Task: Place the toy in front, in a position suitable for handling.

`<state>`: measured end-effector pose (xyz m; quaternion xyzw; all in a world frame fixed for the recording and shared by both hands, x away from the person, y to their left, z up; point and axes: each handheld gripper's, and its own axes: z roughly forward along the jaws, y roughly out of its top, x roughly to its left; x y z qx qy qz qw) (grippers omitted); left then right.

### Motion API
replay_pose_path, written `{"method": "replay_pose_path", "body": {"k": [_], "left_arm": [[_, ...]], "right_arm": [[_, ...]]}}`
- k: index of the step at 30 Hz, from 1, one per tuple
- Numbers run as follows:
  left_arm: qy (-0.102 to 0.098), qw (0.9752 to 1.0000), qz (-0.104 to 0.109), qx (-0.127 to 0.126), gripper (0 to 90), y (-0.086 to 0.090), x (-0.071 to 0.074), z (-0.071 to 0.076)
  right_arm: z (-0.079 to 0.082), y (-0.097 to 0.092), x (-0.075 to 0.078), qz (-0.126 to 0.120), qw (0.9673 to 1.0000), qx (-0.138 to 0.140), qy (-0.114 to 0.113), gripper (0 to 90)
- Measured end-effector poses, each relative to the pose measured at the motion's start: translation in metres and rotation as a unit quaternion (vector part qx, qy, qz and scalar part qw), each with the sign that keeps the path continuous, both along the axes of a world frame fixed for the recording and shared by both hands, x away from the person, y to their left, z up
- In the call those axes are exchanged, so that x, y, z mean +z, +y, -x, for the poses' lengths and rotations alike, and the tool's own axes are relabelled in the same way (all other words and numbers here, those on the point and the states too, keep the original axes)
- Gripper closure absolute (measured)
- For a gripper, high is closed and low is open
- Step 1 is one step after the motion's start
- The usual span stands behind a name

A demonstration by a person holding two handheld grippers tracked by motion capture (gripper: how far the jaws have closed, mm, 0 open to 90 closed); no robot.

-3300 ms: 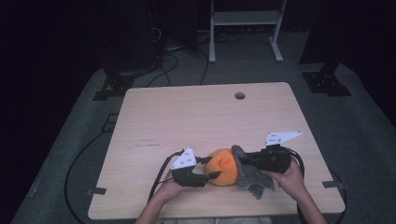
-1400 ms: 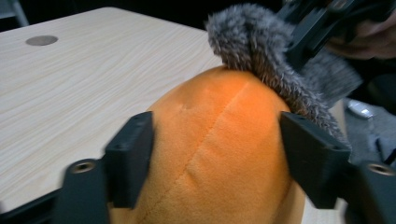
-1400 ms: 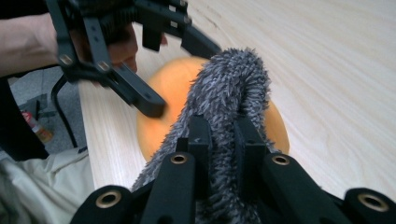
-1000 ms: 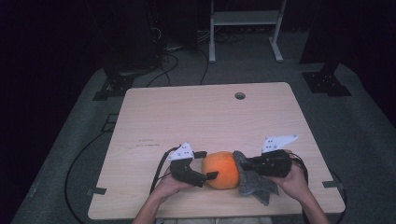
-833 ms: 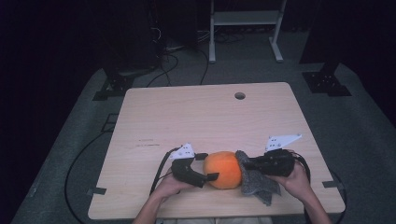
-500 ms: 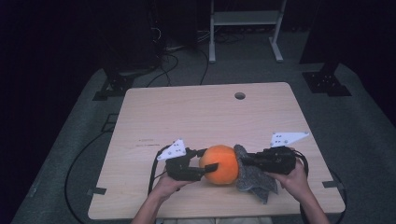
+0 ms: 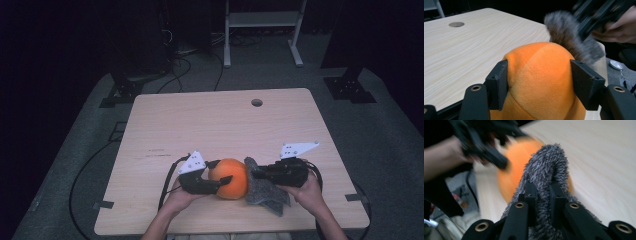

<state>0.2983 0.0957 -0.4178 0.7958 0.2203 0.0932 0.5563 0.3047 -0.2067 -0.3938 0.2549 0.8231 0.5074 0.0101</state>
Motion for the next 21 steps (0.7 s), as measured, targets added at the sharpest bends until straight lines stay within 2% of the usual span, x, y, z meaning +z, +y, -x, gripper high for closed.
{"method": "replay_pose_path", "body": {"k": [1, 2, 4, 5, 6, 7, 8, 9, 11, 13, 15, 16, 19, 21], "left_arm": [[-0.002, 1.0000, -0.002, -0.001, 35.1, -0.003, 0.001, 0.001], [-0.006, 1.0000, -0.006, -0.004, 34.5, -0.004, 0.001, 0.003], [-0.012, 0.9998, -0.009, -0.012, 29.4, -0.004, 0.003, 0.005], [-0.015, 0.9998, -0.002, -0.016, 25.9, -0.002, 0.005, 0.004], [-0.011, 0.9996, 0.015, -0.021, 23.5, 0.002, 0.006, 0.003], [-0.004, 0.9991, 0.035, -0.024, 20.6, 0.006, 0.006, 0.000], [0.008, 0.9987, 0.045, -0.022, 18.7, 0.009, 0.005, -0.002], [0.018, 0.9989, 0.040, -0.019, 17.5, 0.010, 0.003, -0.005], [0.034, 0.9991, 0.017, -0.020, 16.5, 0.007, -0.005, -0.008], [0.038, 0.9990, 0.017, -0.020, 19.7, 0.005, -0.011, -0.009], [0.038, 0.9991, 0.012, -0.013, 25.0, 0.004, -0.010, -0.009], [0.039, 0.9991, 0.010, -0.011, 25.5, 0.003, -0.010, -0.009], [0.038, 0.9991, 0.012, -0.009, 25.7, 0.005, -0.010, -0.009], [0.046, 0.9987, 0.019, -0.004, 25.7, 0.007, -0.011, -0.010]], "right_arm": [[0.002, 0.004, 0.004, -0.006, 0.9999, 0.006, -0.006, 79.1], [0.004, 0.008, 0.005, -0.003, 0.9999, 0.009, -0.011, 79.1], [0.003, 0.014, -0.001, 0.021, 0.9997, 0.009, -0.011, 79.1], [0.001, 0.014, -0.007, 0.023, 0.9997, 0.012, 0.000, 79.1], [-0.001, 0.013, -0.012, 0.021, 0.9997, 0.012, 0.011, 79.1], [-0.001, 0.011, -0.014, 0.019, 0.9996, 0.013, 0.017, 79.1], [-0.001, 0.009, -0.015, 0.019, 0.9996, 0.012, 0.019, 79.1], [-0.001, 0.007, -0.015, 0.021, 0.9996, 0.011, 0.017, 79.1], [-0.002, 0.006, -0.016, 0.018, 0.9996, 0.009, 0.021, 79.0], [-0.004, 0.004, -0.017, 0.020, 0.9995, 0.006, 0.024, 78.9], [-0.008, 0.000, -0.021, 0.018, 0.9993, -0.002, 0.033, 78.9], [-0.009, -0.004, -0.023, 0.023, 0.9990, -0.010, 0.038, 78.9], [-0.012, -0.011, -0.030, 0.069, 0.9961, -0.037, 0.042, 79.0], [-0.010, -0.014, -0.028, 0.064, 0.9963, -0.038, 0.044, 79.0]]}}
